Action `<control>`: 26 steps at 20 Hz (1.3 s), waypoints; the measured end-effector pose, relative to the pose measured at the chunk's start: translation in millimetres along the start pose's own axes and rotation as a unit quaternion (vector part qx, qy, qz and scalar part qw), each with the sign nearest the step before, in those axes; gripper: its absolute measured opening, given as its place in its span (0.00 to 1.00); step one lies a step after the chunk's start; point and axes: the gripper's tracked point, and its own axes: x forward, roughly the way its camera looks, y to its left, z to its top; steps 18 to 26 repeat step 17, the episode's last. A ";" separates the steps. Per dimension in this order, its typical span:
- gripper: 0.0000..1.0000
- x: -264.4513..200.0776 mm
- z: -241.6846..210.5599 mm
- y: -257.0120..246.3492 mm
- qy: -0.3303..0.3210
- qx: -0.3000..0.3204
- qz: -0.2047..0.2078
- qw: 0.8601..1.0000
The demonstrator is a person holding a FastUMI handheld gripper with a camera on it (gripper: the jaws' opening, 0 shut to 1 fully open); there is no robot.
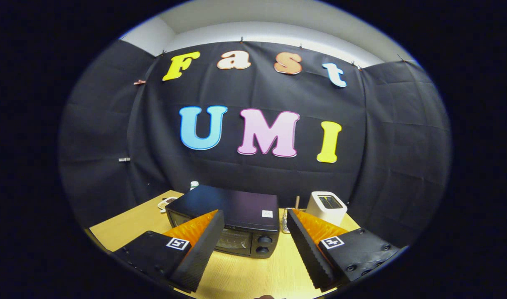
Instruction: Open the toaster oven, put the food inside, and close the toaster oven door.
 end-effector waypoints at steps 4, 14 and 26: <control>0.98 -37.2 9.3 -47.0 -0.021 0.025 -0.048 0.998; 0.99 -42.2 18.0 -61.7 -0.028 0.022 -0.045 0.998; 0.99 -37.4 25.8 -53.9 -0.035 0.020 -0.031 0.999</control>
